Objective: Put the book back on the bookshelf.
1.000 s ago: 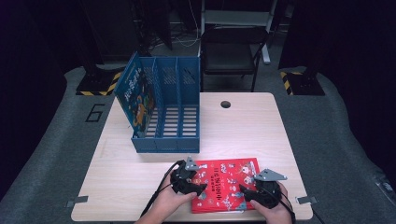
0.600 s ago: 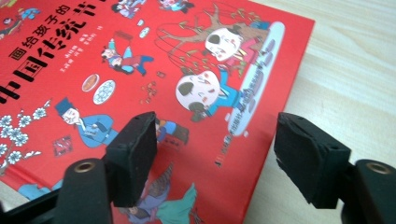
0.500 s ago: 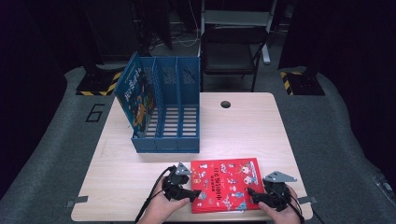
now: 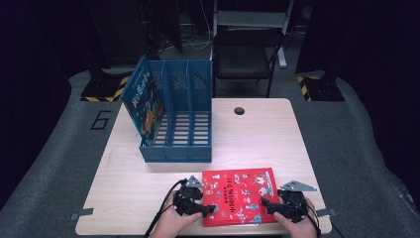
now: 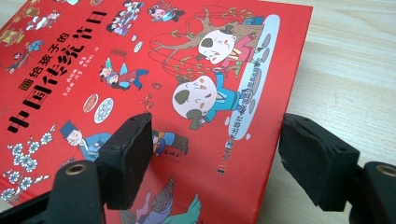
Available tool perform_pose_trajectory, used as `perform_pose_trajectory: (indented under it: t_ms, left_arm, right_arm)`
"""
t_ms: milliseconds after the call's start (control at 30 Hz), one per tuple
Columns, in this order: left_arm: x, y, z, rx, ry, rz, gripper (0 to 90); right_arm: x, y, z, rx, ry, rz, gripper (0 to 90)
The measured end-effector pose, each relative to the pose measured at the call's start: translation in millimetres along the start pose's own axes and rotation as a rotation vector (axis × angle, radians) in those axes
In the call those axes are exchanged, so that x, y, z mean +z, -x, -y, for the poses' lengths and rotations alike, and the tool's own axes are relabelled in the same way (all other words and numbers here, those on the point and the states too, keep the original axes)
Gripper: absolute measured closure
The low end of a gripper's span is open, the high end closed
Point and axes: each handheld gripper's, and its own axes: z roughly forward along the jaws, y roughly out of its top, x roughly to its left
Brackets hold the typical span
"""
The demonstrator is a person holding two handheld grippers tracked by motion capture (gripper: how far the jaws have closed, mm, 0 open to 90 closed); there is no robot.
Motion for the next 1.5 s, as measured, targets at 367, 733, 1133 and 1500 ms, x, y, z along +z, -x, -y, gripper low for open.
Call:
perform_pose_trajectory:
  t_ms: [367,733,1133,1500]
  left_arm:
    - [-7.1,-9.6,0.9,-0.031,0.008,-0.049,33.0]
    - [-13.7,-24.7,3.9,-0.076,0.030,-0.059,32.5]
    - [-6.7,-26.2,11.8,-0.130,0.007,0.023,22.6]
    - [-1.2,-21.6,17.2,-0.152,0.007,0.079,18.8]
  right_arm:
    - [2.3,-8.4,-4.0,-0.016,0.012,-0.034,29.2]
    - [12.4,-17.5,-11.7,-0.075,0.038,-0.064,29.5]
    - [11.4,-15.7,-7.9,-0.073,0.020,-0.067,31.5]
    - [8.1,-14.3,-3.5,-0.050,-0.017,-0.090,32.3]
